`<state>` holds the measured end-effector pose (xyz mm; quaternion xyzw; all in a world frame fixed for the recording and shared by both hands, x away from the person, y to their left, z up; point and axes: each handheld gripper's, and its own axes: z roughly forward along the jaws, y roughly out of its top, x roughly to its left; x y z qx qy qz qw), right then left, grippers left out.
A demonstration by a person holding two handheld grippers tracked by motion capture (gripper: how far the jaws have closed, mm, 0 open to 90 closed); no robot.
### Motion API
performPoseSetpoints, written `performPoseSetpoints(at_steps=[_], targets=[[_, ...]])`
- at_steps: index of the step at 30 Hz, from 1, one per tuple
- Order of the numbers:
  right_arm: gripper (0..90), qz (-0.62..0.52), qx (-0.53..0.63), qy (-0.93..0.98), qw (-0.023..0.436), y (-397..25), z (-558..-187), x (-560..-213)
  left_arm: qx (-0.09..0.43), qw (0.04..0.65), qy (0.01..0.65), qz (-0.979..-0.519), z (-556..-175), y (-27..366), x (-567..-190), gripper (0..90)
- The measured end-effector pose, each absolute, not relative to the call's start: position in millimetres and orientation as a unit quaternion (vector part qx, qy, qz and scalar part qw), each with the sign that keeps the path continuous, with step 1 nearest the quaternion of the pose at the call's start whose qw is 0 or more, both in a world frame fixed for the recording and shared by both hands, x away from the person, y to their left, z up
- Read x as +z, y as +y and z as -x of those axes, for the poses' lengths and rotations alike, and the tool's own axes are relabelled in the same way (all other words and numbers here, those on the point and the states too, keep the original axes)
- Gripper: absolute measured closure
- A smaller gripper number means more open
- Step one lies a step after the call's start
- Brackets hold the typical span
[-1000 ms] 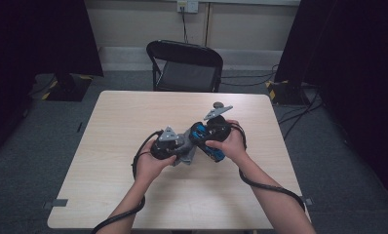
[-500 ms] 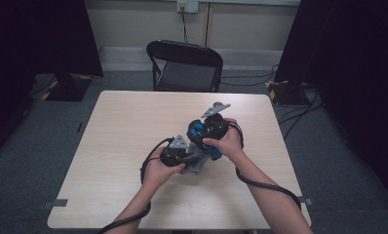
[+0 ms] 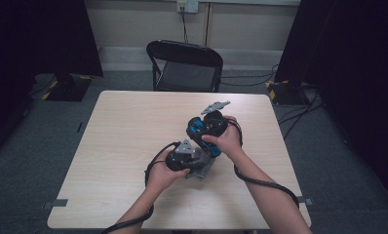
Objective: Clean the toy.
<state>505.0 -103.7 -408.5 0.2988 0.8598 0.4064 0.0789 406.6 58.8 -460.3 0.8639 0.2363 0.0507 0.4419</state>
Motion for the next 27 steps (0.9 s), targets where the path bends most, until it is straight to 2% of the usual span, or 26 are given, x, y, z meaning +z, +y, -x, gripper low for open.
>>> performPoseSetpoints(at_steps=[11,27], targets=[[25.8,-0.307,0.412,0.854,0.082,-109.4,-509.6,-402.2,0.044,0.427,0.230,-0.873,-404.6,56.9,-466.8,76.2],[25.8,-0.301,0.413,0.856,0.080,-123.0,-505.2,-398.7,0.123,0.395,0.329,-0.849,-434.6,147.4,-440.4,76.2]])
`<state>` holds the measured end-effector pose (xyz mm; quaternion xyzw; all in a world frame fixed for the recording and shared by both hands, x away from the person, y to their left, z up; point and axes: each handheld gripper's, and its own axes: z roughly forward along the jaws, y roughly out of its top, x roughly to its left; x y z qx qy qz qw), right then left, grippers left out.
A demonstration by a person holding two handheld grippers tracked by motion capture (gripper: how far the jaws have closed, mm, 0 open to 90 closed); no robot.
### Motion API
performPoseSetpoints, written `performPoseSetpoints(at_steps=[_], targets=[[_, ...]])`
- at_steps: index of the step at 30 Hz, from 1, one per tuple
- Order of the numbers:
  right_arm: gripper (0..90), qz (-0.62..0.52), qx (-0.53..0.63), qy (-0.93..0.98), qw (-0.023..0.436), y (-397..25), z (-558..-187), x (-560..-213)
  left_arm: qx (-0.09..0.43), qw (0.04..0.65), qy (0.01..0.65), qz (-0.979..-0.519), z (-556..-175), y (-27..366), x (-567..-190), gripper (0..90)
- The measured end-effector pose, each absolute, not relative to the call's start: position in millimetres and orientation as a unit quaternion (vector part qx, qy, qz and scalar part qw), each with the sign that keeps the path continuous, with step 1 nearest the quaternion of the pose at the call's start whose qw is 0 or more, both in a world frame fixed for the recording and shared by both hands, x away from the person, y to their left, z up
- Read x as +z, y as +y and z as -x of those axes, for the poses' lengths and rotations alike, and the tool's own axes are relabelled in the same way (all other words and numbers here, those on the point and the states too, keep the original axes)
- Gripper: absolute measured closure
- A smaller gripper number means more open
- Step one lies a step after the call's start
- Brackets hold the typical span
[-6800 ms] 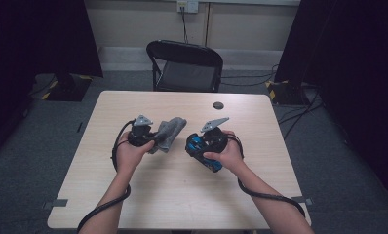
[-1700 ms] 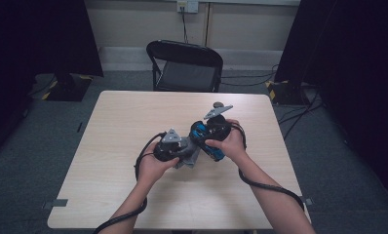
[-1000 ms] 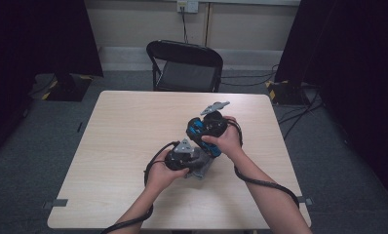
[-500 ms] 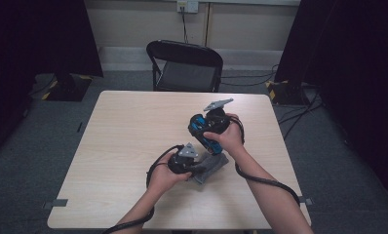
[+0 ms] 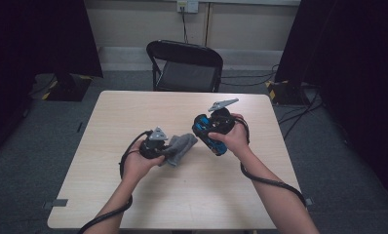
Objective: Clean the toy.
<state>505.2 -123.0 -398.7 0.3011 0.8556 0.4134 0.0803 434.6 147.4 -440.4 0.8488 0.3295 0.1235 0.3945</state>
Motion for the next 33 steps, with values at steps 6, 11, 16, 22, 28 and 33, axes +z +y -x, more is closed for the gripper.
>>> performPoseSetpoints(at_steps=[6,11,16,22,28,33], targets=[[25.8,-0.289,0.411,0.861,0.073,-117.9,-500.7,-404.0,0.148,0.398,0.360,-0.831,-446.4,160.9,-435.9,76.3],[25.8,-0.276,0.407,0.868,0.069,-109.4,-495.1,-407.9,0.152,0.415,0.373,-0.816,-452.1,154.7,-434.3,76.3],[25.8,-0.267,0.400,0.874,0.066,-101.2,-490.6,-414.2,0.141,0.439,0.368,-0.807,-452.7,139.4,-428.8,76.2],[25.8,-0.268,0.397,0.875,0.069,-98.1,-489.2,-418.2,0.136,0.437,0.342,-0.821,-449.7,123.2,-427.3,76.3],[25.8,-0.273,0.392,0.875,0.074,-99.5,-490.3,-419.4,0.132,0.434,0.333,-0.827,-445.8,116.5,-430.5,76.3],[25.8,-0.279,0.398,0.871,0.074,-100.5,-492.2,-418.9,0.120,0.432,0.327,-0.832,-442.8,113.5,-438.8,76.3]])
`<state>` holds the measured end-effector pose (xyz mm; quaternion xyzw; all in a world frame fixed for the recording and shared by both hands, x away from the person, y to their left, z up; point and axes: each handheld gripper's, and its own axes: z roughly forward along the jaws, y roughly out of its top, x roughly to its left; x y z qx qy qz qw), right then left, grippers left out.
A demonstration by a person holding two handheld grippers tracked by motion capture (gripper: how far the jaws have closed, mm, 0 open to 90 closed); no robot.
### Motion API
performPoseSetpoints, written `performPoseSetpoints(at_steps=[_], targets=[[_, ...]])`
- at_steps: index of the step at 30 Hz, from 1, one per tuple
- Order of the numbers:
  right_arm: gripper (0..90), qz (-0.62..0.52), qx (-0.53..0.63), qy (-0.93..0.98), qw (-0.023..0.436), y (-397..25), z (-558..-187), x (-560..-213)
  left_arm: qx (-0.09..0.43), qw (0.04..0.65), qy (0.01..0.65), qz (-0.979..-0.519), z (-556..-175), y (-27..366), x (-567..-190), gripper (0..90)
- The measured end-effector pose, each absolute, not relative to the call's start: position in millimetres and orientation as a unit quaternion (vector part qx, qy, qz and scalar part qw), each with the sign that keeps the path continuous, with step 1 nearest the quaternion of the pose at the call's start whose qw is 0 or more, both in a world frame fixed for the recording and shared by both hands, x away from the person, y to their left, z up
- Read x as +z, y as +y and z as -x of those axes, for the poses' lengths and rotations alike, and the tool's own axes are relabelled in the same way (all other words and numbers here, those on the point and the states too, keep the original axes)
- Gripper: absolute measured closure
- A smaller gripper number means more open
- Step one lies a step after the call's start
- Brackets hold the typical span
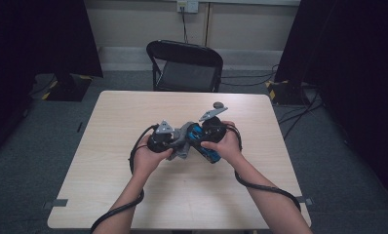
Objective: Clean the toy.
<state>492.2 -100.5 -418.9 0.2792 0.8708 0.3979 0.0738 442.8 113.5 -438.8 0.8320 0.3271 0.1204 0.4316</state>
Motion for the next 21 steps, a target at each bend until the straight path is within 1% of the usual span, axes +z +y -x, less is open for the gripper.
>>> performPoseSetpoints(at_steps=[21], targets=[[25.8,-0.293,0.396,0.867,0.076,-94.3,-497.5,-417.1,0.100,0.440,0.297,-0.842,-428.5,91.0,-449.7,76.4]])
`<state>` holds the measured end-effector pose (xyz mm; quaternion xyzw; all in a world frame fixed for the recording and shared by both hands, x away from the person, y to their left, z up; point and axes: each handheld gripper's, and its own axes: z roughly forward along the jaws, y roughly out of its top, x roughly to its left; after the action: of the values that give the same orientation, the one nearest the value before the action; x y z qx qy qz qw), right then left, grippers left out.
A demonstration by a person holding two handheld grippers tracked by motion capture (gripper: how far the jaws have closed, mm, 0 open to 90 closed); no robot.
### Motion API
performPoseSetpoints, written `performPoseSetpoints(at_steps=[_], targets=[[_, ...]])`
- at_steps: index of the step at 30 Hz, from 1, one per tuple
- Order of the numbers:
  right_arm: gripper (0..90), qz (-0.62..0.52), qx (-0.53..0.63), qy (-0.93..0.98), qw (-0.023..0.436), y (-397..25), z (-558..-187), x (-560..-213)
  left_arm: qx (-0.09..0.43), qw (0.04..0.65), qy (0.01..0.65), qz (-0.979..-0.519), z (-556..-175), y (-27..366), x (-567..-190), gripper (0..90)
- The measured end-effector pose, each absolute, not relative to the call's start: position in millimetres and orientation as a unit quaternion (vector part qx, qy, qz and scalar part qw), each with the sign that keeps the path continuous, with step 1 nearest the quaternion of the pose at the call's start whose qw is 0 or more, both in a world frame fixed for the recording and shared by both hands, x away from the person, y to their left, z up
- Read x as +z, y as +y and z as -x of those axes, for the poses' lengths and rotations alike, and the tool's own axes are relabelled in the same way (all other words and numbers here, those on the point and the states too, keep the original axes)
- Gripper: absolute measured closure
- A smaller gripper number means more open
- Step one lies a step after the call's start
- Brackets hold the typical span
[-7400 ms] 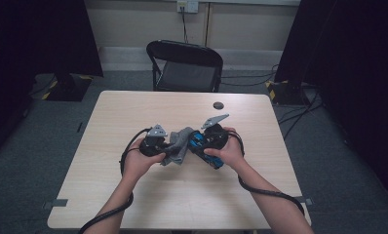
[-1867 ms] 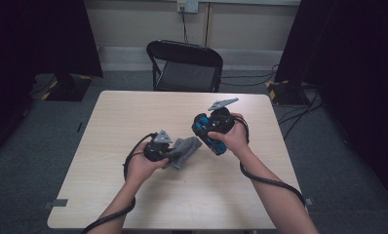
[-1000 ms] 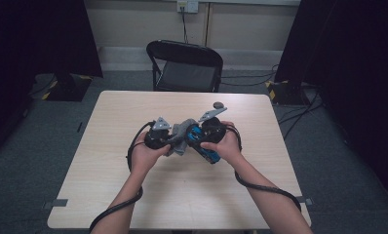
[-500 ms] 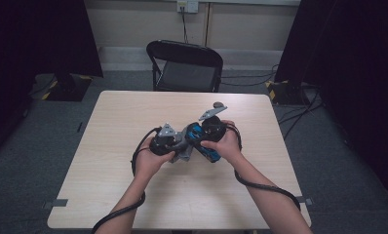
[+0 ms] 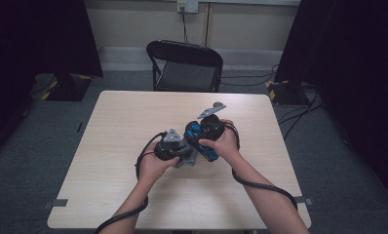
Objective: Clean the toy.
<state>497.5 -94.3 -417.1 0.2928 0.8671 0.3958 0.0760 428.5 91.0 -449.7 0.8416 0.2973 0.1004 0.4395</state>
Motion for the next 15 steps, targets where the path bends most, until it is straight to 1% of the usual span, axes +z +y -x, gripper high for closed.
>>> performPoseSetpoints(at_steps=[15], targets=[[25.8,-0.303,0.402,0.861,0.078,-93.5,-502.4,-410.9,0.070,0.438,0.263,-0.857,-418.6,64.9,-459.4,76.4]])
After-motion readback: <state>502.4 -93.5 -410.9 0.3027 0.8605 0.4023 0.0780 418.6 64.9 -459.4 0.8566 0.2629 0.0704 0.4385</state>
